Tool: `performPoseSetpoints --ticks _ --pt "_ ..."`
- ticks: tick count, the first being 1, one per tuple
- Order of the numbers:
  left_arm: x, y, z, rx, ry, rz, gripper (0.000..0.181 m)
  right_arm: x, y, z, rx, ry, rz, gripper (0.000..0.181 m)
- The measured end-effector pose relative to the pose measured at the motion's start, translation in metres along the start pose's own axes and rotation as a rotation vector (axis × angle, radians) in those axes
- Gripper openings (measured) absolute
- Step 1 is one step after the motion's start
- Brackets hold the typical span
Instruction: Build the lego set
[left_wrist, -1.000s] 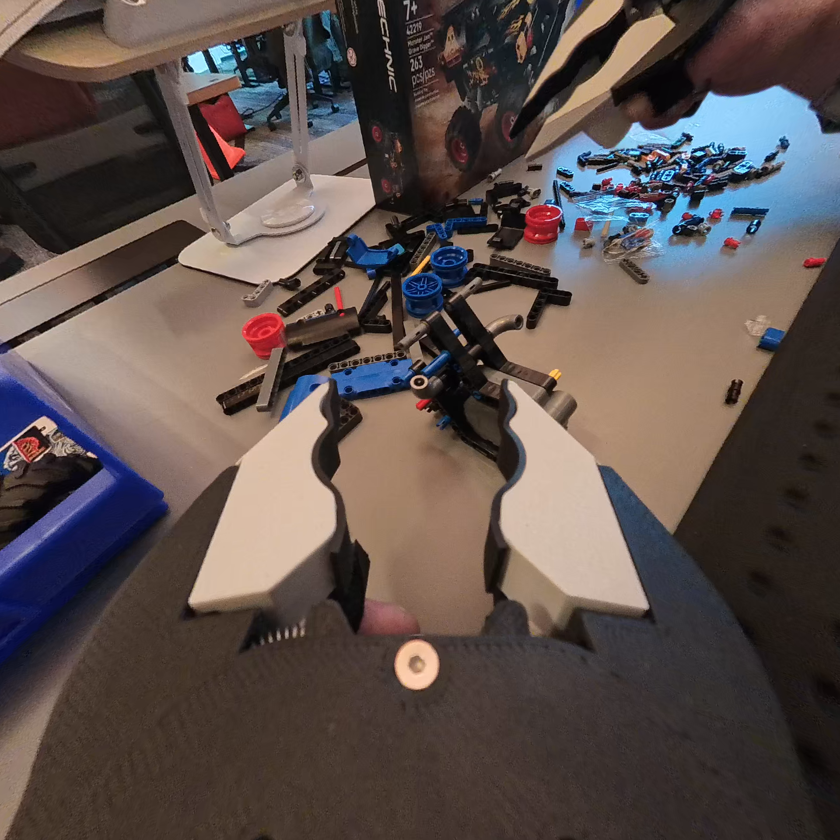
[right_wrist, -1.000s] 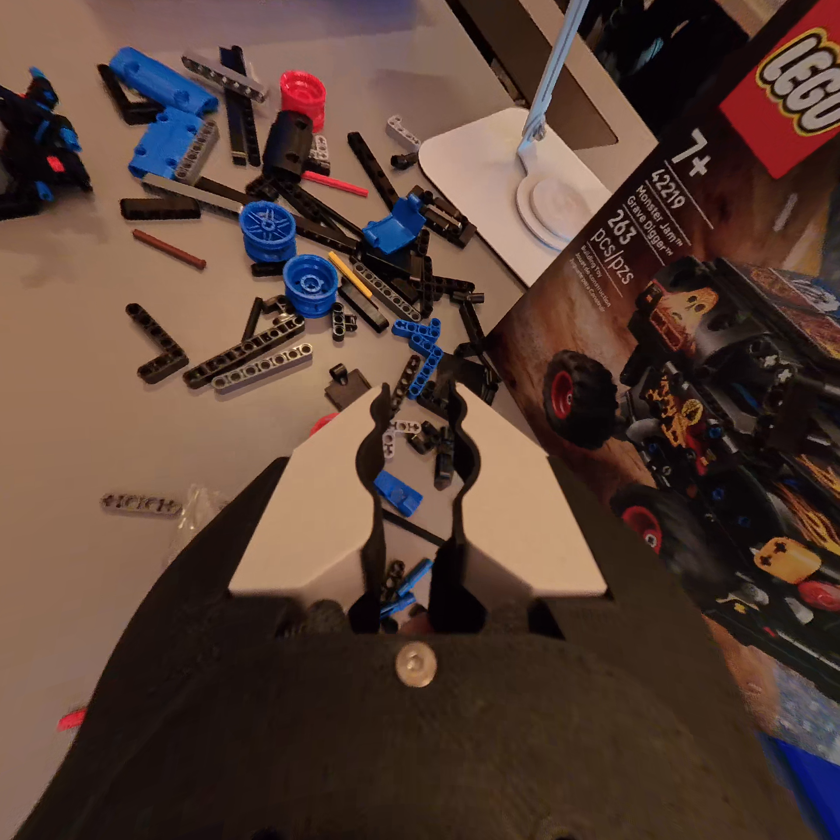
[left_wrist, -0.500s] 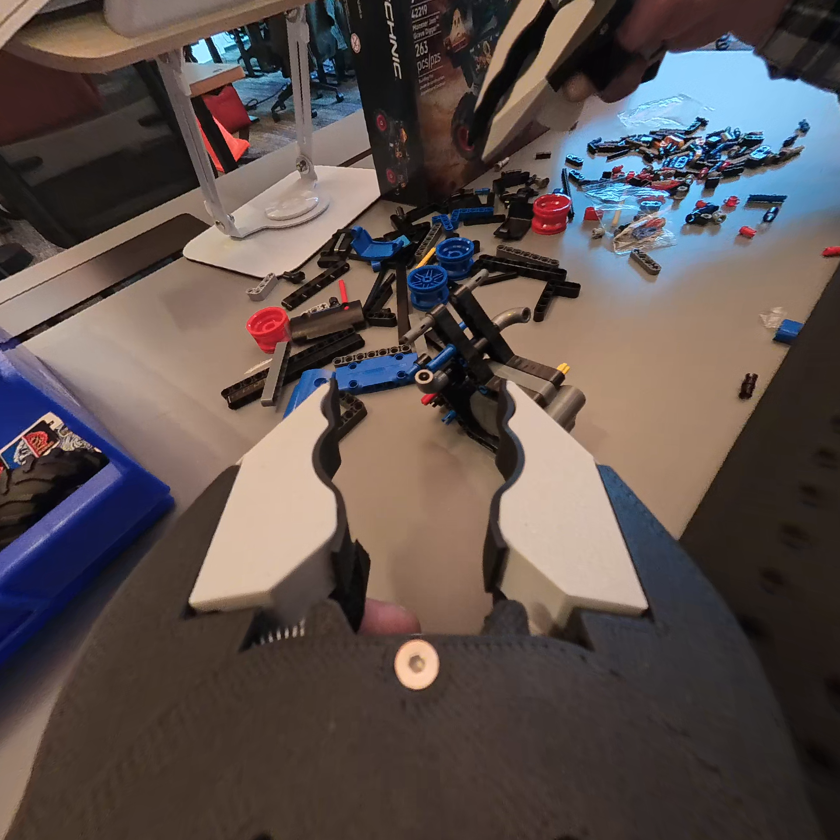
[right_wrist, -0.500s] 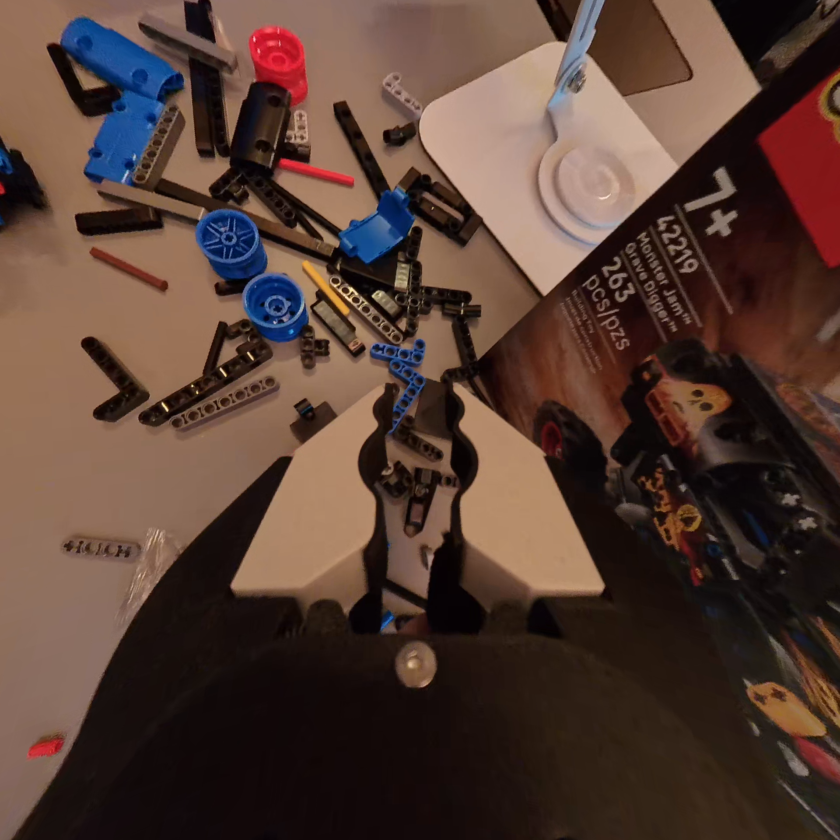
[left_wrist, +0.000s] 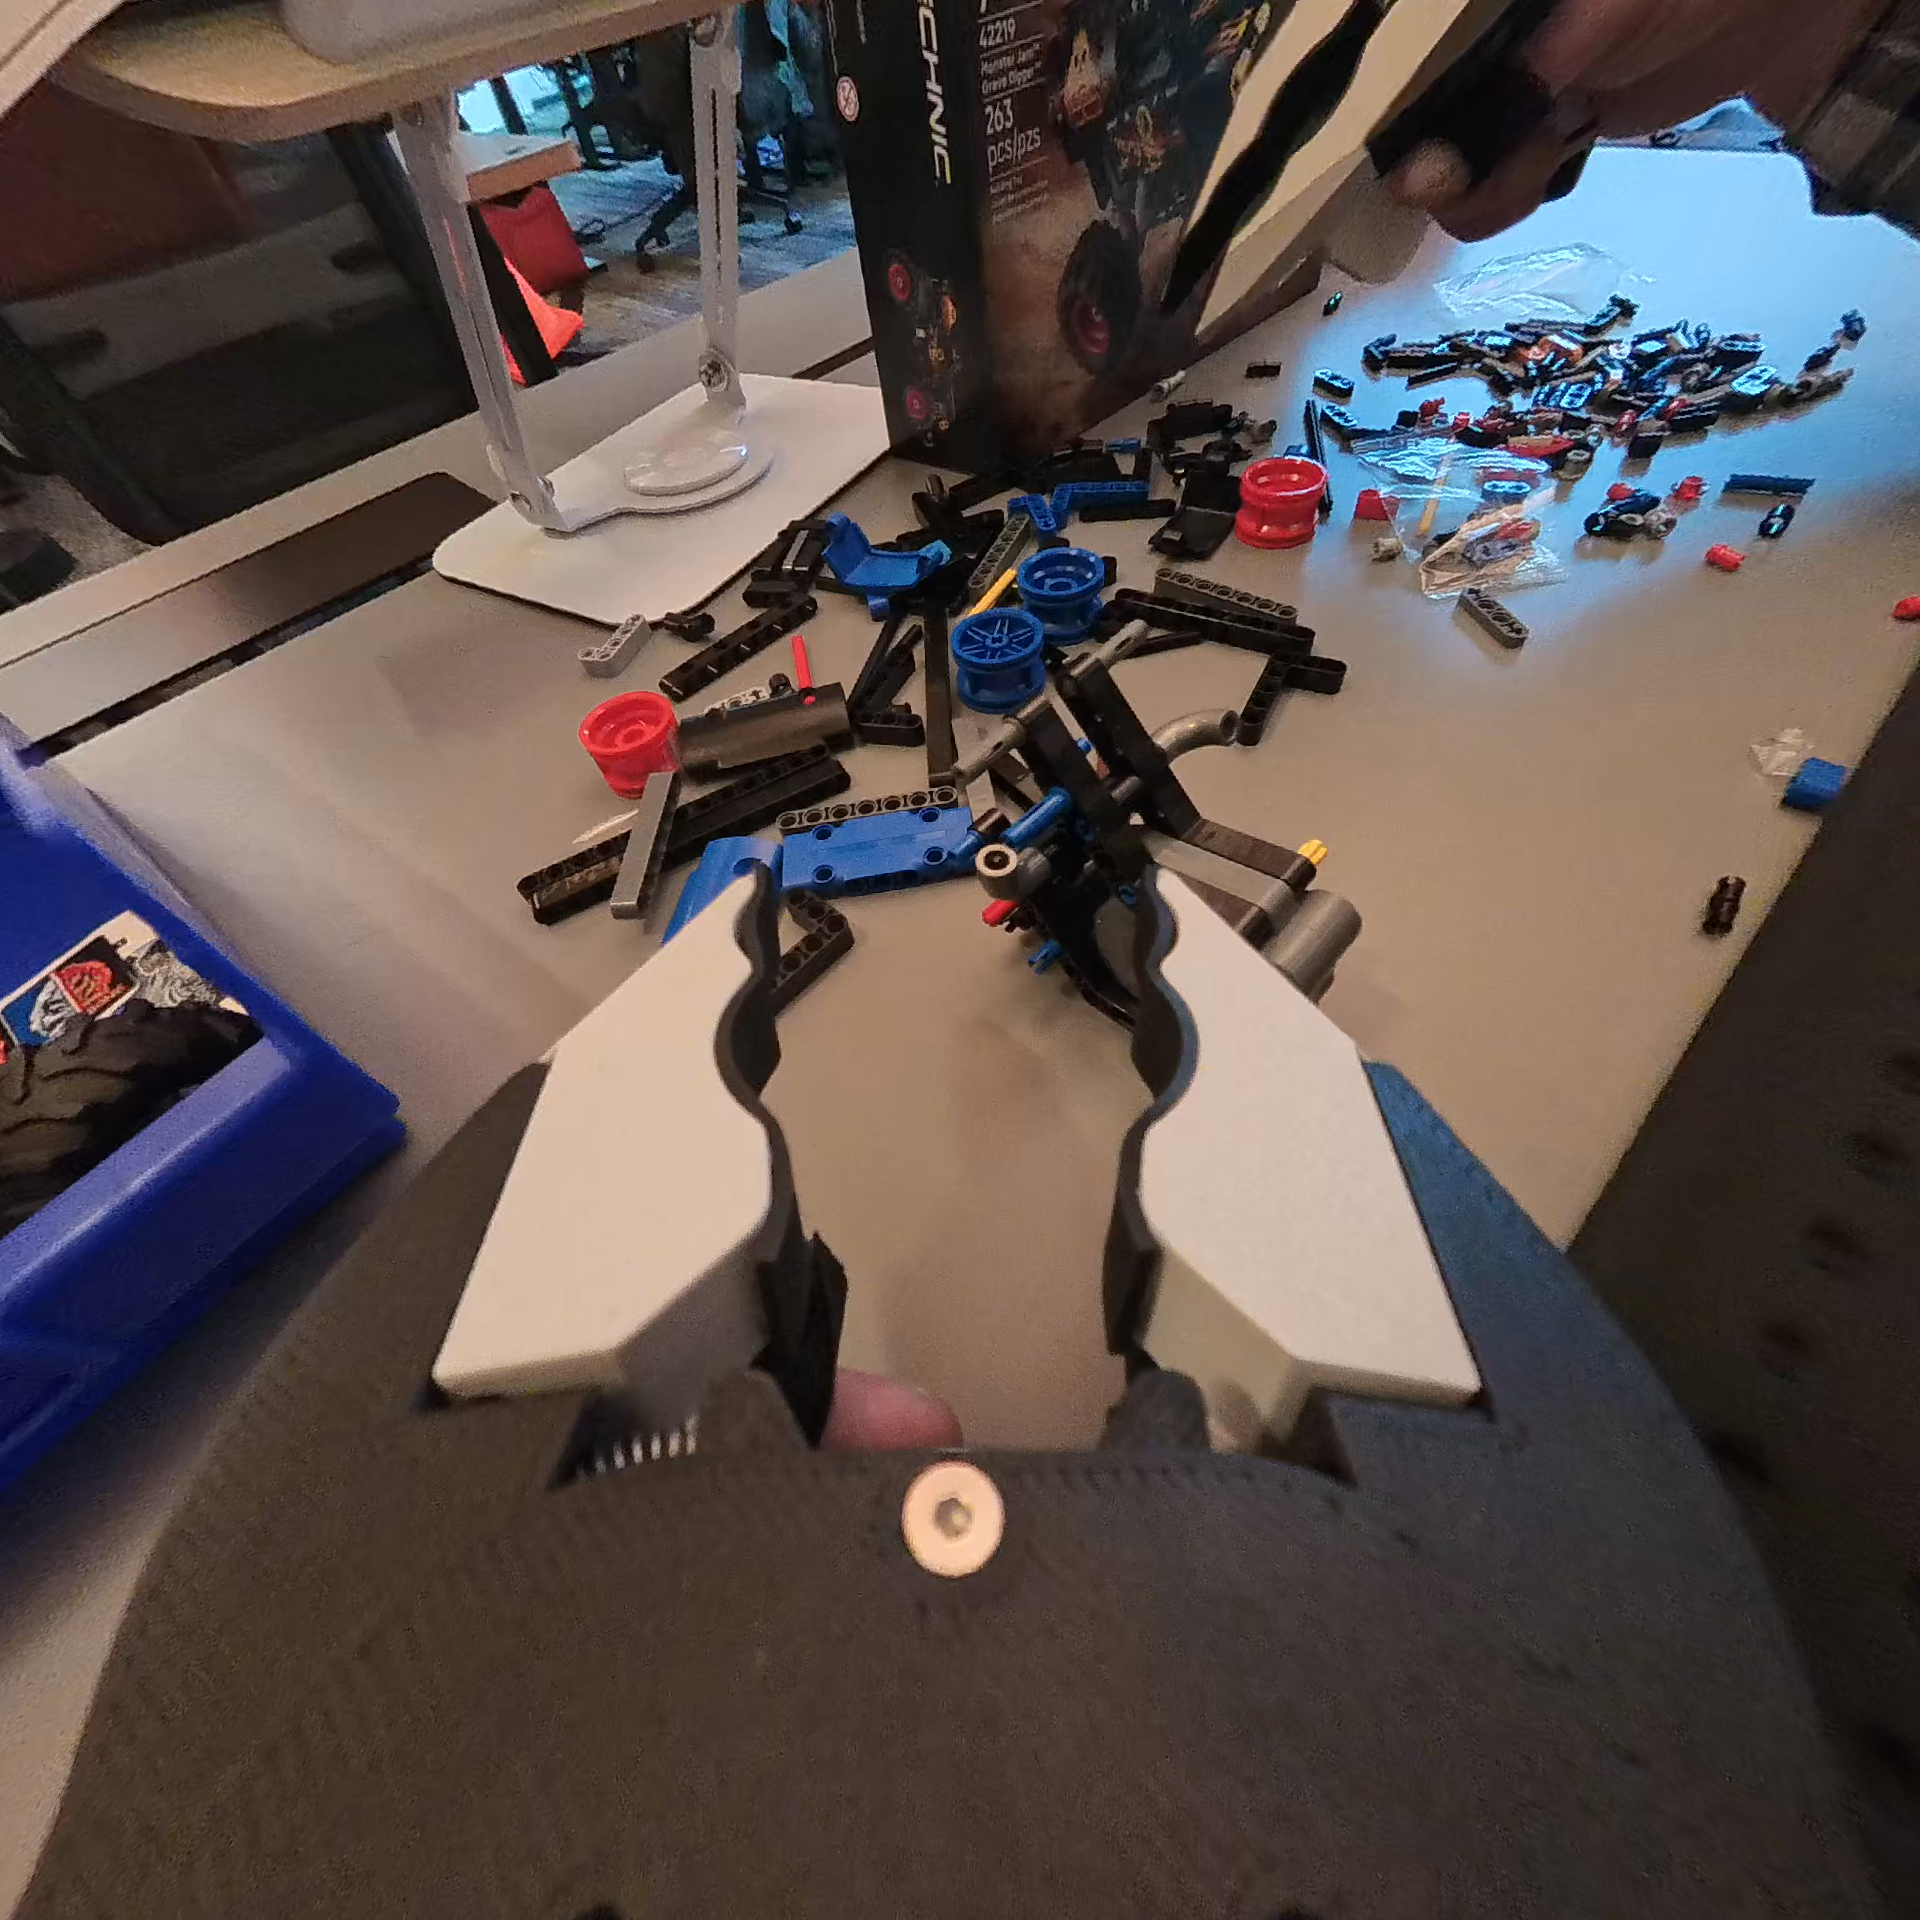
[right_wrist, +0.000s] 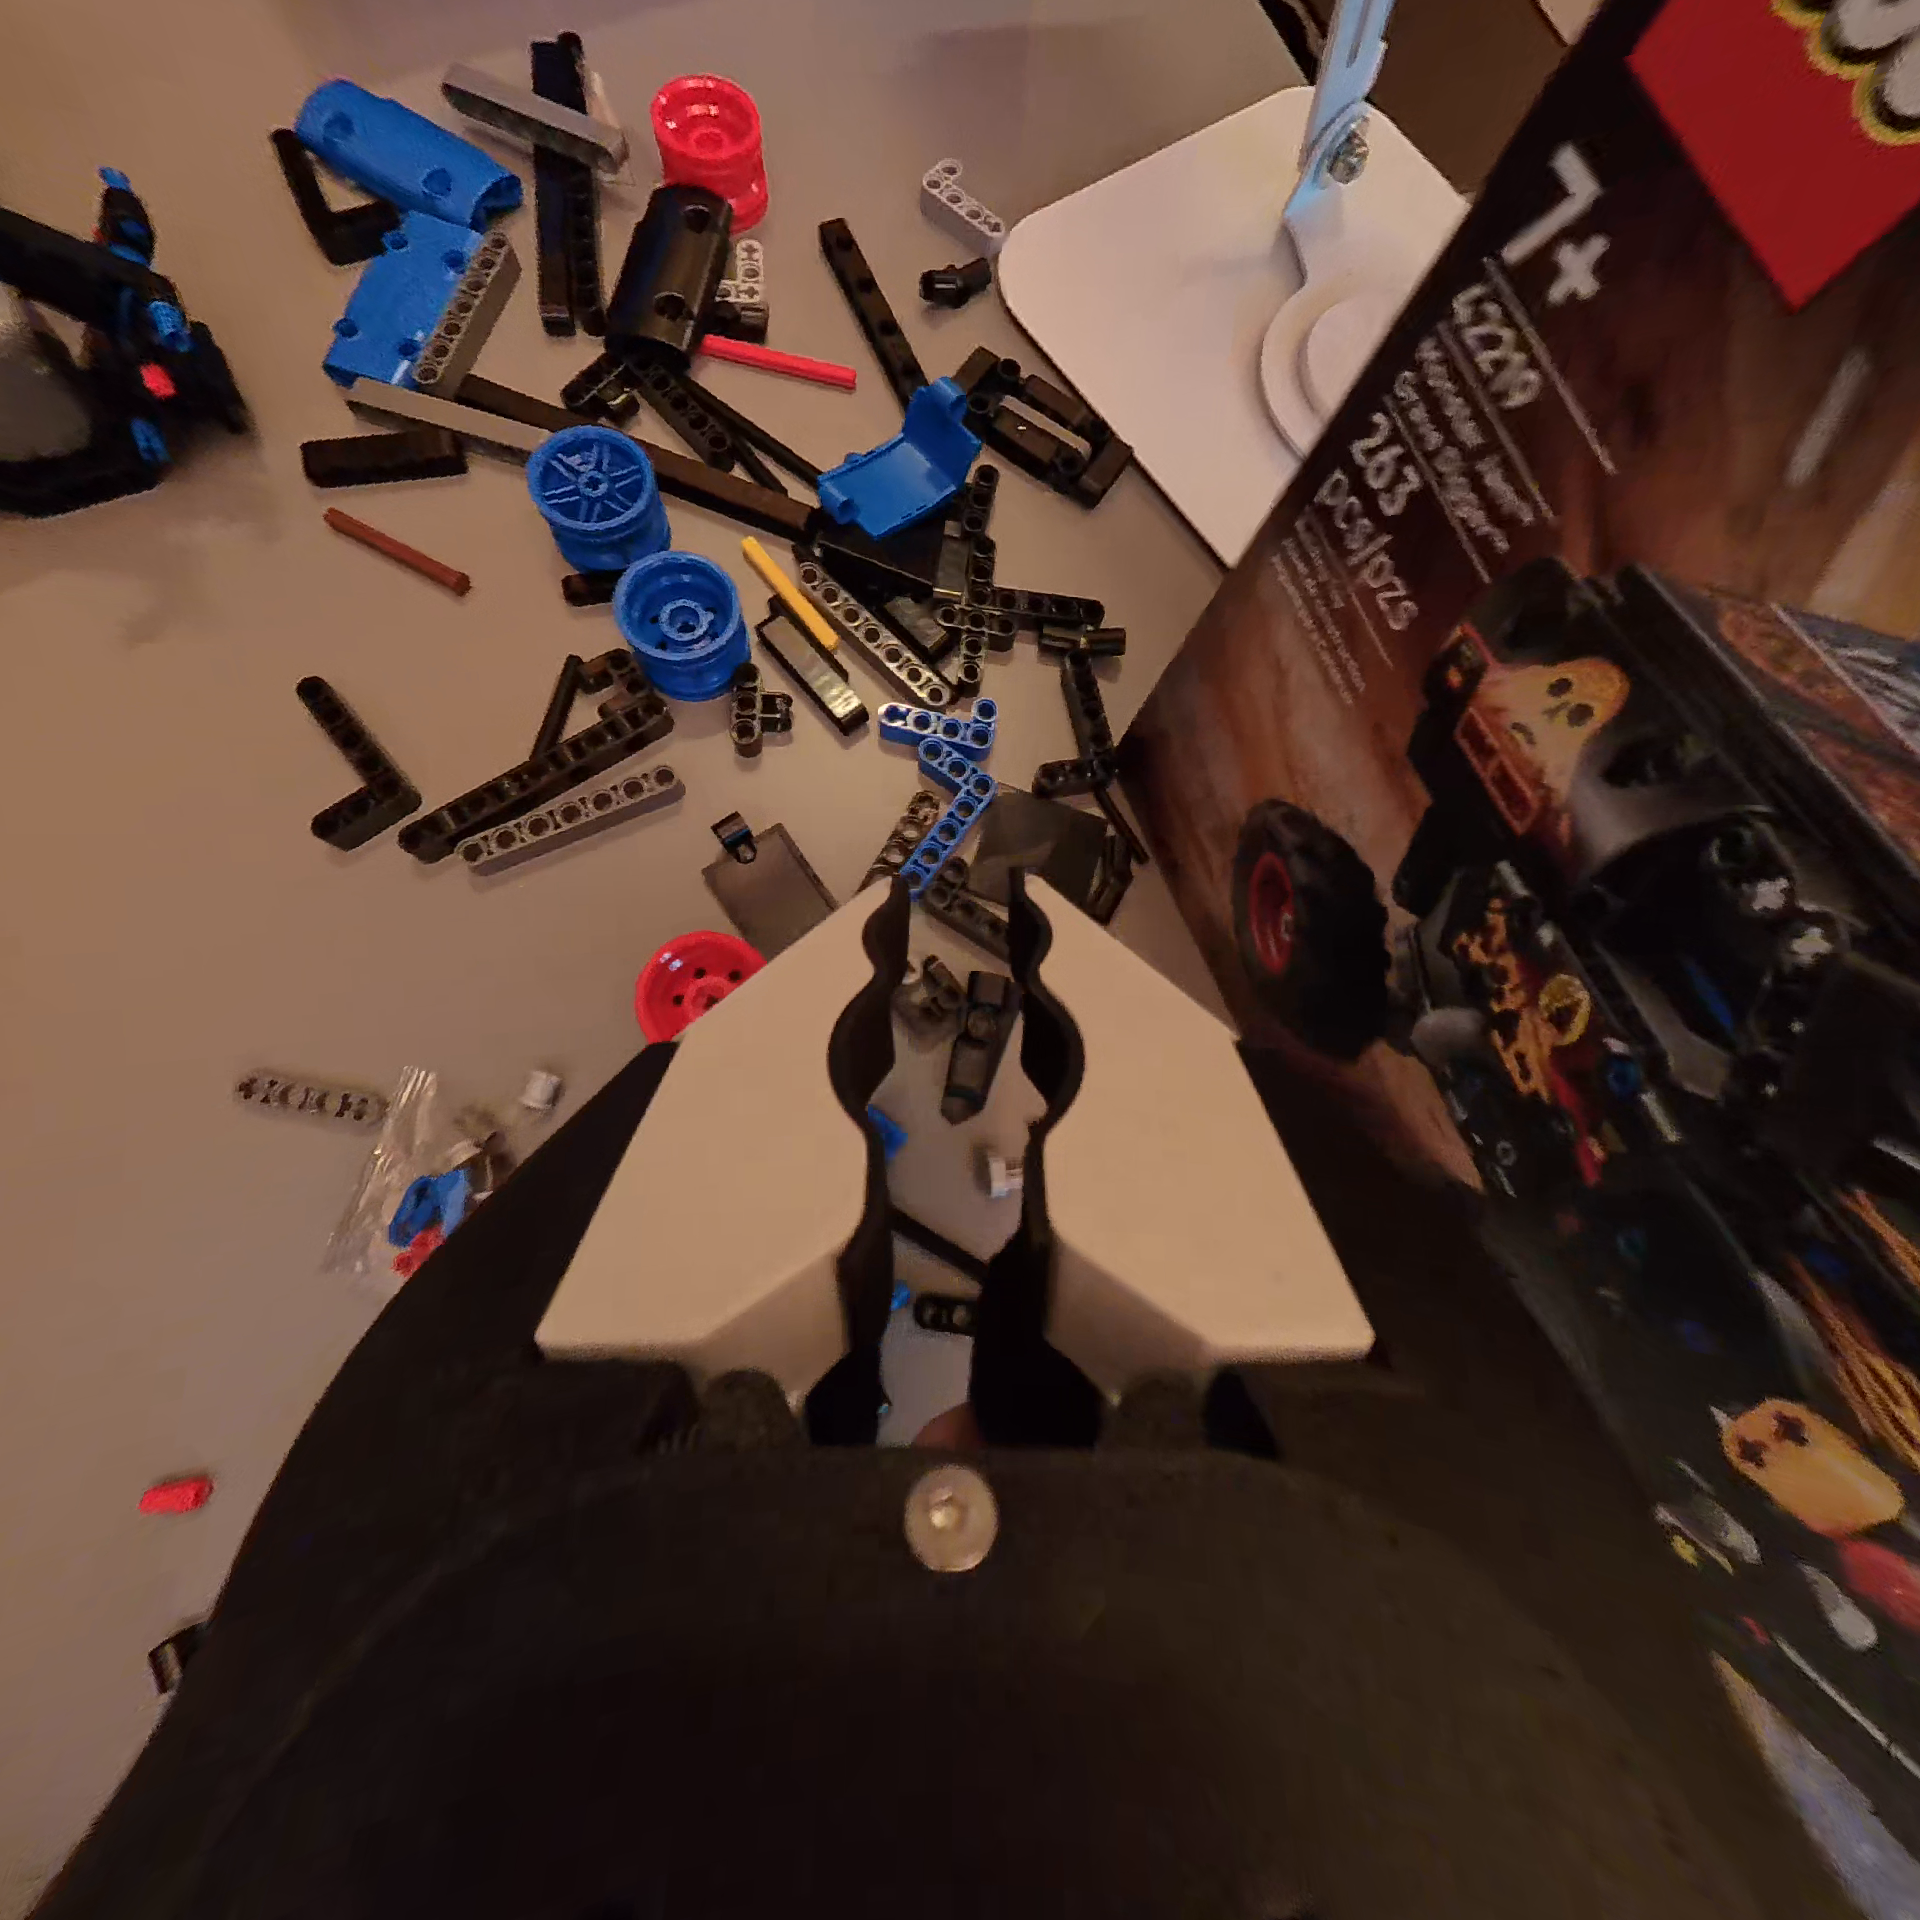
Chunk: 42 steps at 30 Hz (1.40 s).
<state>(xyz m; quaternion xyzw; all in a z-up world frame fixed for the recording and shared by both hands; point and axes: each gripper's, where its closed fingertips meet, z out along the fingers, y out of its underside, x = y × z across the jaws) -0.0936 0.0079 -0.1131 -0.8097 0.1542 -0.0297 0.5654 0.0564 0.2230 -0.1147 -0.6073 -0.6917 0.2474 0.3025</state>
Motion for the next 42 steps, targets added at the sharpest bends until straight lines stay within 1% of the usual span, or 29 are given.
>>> performPoseSetpoints --ticks 9,13,14,17,22,23,27,30,32,35,39,42 --pt "-0.002 -0.001 -0.001 0.009 -0.008 -0.002 0.067 -0.031 -0.01 0.013 -0.026 -0.064 -0.105 0.019" --pt "-0.002 -0.003 -0.002 0.018 -0.008 -0.002 0.066 -0.046 -0.013 0.008 -0.035 -0.11 -0.146 0.018" --pt "-0.002 -0.004 -0.002 0.021 -0.008 -0.003 0.066 -0.052 -0.012 0.006 -0.047 -0.141 -0.156 0.018" --pt "-0.001 -0.004 -0.003 0.024 -0.007 -0.003 0.066 -0.068 -0.001 -0.003 -0.107 -0.2 -0.198 0.018" --pt "0.0 -0.004 -0.002 0.02 -0.004 0.001 0.066 -0.098 0.03 -0.016 -0.212 -0.319 -0.238 0.019" --pt "0.0 -0.003 -0.002 0.017 -0.003 0.004 0.066 -0.1 0.037 -0.016 -0.234 -0.319 -0.241 0.019" --pt "0.001 -0.001 -0.001 0.007 -0.003 0.012 0.066 -0.095 0.066 -0.012 -0.345 -0.294 -0.227 0.02" --pt "0.0 -0.002 -0.001 0.008 -0.006 0.01 0.066 -0.093 0.073 -0.015 -0.374 -0.298 -0.2 0.019" --pt "0.0 -0.002 -0.001 0.007 -0.007 0.011 0.066 -0.086 0.075 -0.019 -0.384 -0.267 -0.2 0.021" --pt "0.0 -0.001 -0.001 0.006 -0.008 0.011 0.066 -0.08 0.064 -0.026 -0.305 -0.254 -0.173 0.021" --pt "0.0 -0.001 0.0 0.006 -0.006 0.008 0.066 -0.06 0.055 -0.033 -0.241 -0.169 -0.157 0.022" --pt "0.0 -0.001 0.0 0.005 -0.009 0.01 0.066 -0.049 0.044 -0.031 -0.177 -0.109 -0.155 0.022"
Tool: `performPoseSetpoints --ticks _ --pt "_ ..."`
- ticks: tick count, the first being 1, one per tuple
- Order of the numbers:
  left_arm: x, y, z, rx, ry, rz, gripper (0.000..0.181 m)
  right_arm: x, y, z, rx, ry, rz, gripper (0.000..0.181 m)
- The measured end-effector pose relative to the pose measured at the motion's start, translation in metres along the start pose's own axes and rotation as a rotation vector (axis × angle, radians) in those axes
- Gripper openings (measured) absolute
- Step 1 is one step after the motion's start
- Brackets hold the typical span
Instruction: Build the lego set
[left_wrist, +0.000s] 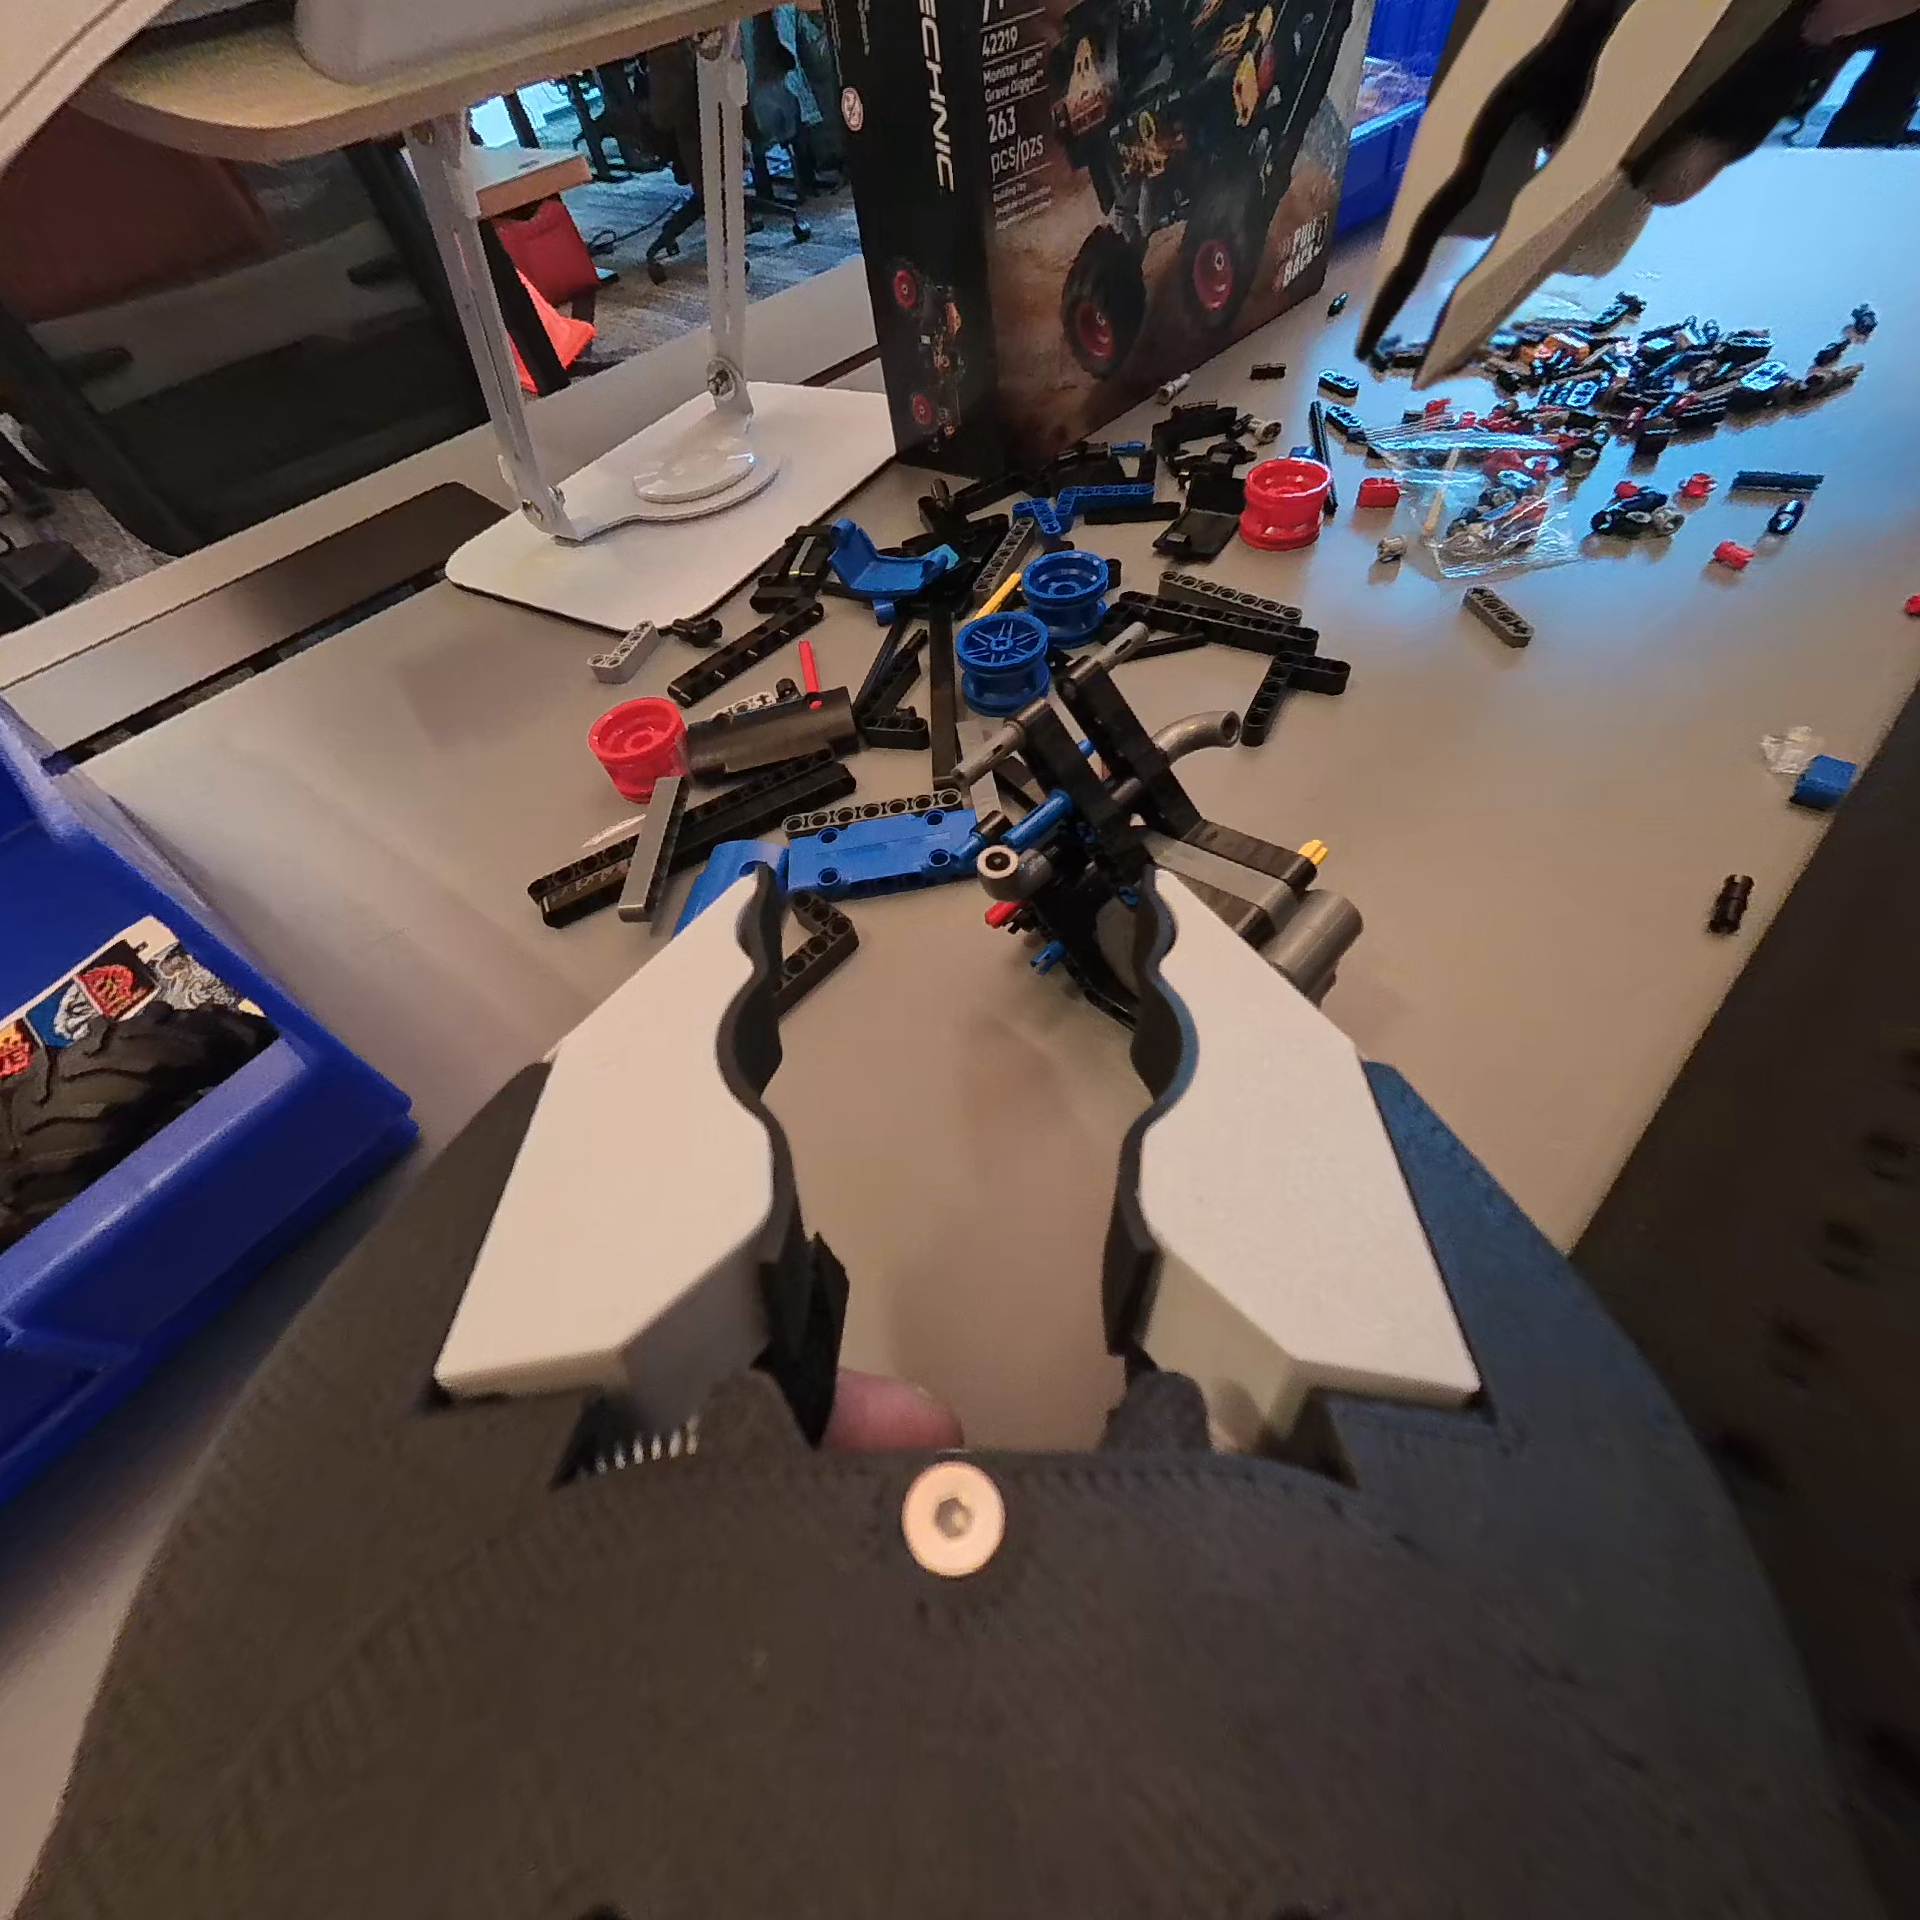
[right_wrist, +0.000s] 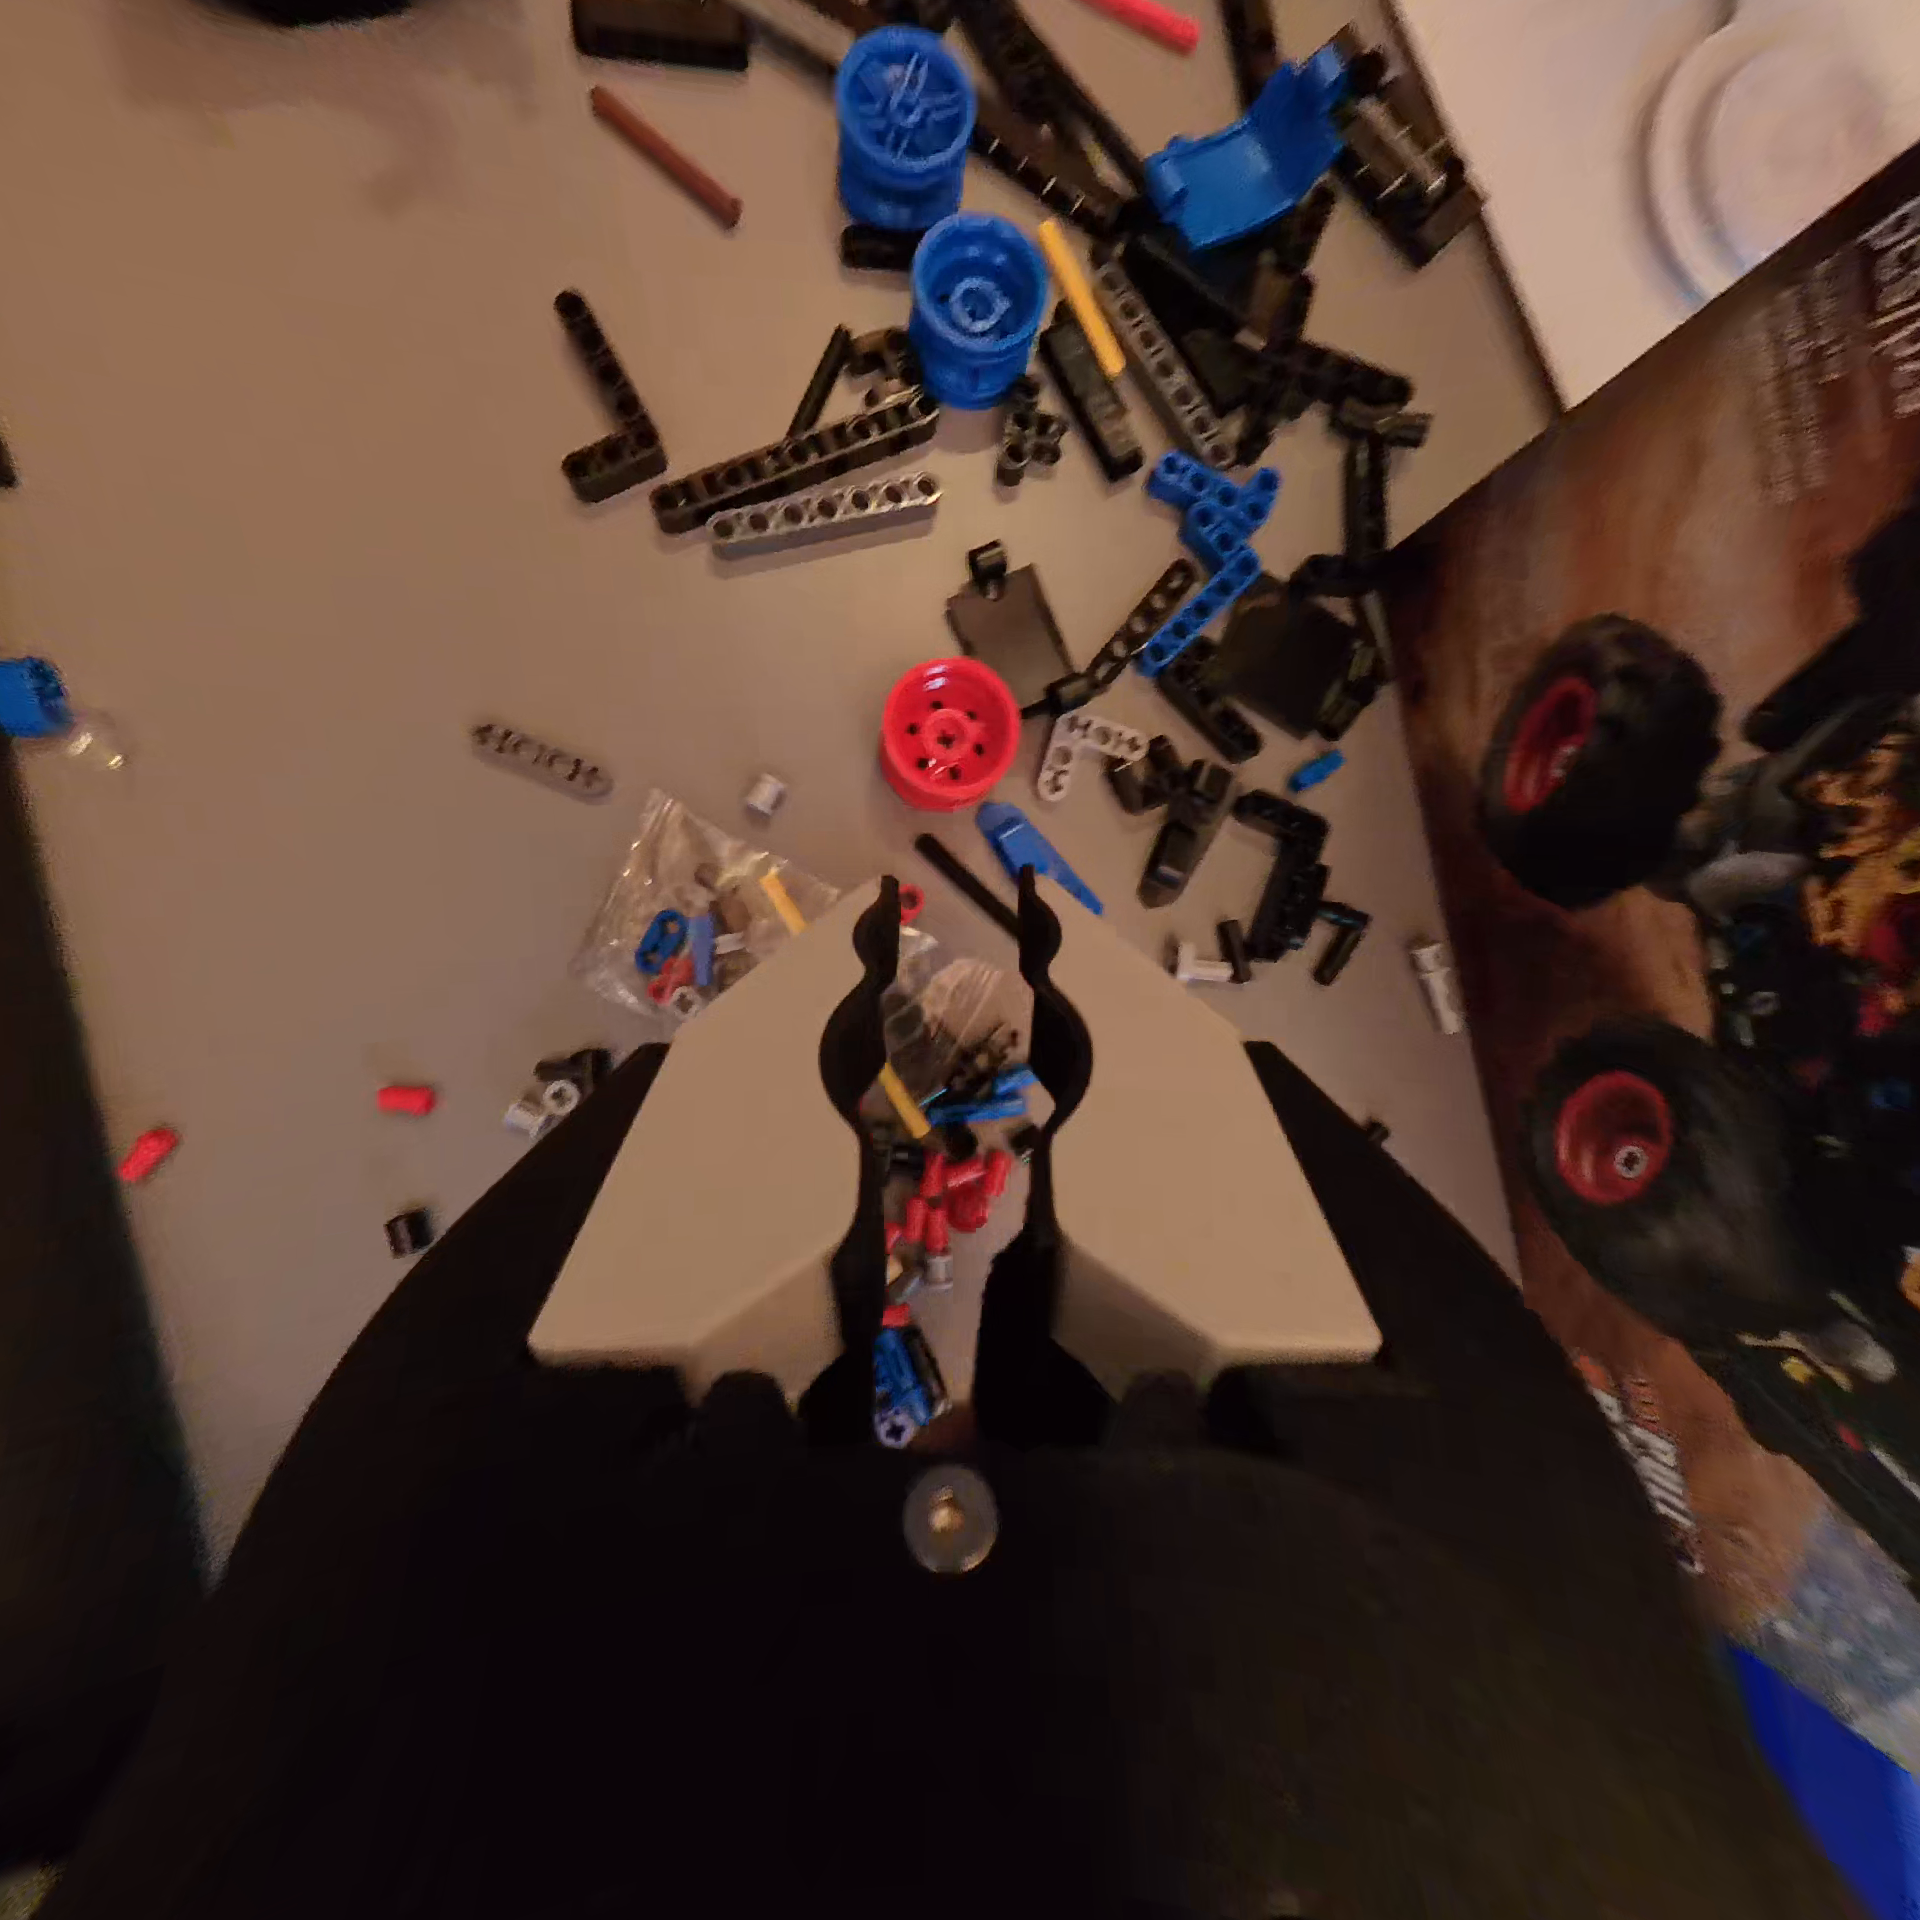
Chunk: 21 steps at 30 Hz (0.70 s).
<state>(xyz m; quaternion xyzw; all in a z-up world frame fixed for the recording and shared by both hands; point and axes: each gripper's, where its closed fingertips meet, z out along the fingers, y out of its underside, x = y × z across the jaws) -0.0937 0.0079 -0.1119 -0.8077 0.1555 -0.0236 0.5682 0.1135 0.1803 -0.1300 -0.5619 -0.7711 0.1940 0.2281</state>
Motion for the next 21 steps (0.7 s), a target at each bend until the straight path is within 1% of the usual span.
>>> performPoseSetpoints --ticks 3,8,21 --pt "-0.001 0.0 0.0 0.001 -0.002 -0.003 0.066 0.006 -0.003 0.005 0.02 0.027 -0.007 0.021" --pt "-0.001 0.001 0.001 -0.007 -0.002 0.0 0.066 0.0 -0.002 0.012 0.017 0.012 -0.04 0.02" --pt "-0.001 0.002 0.002 -0.014 -0.005 -0.002 0.066 0.015 -0.012 0.005 0.092 0.084 -0.022 0.02"
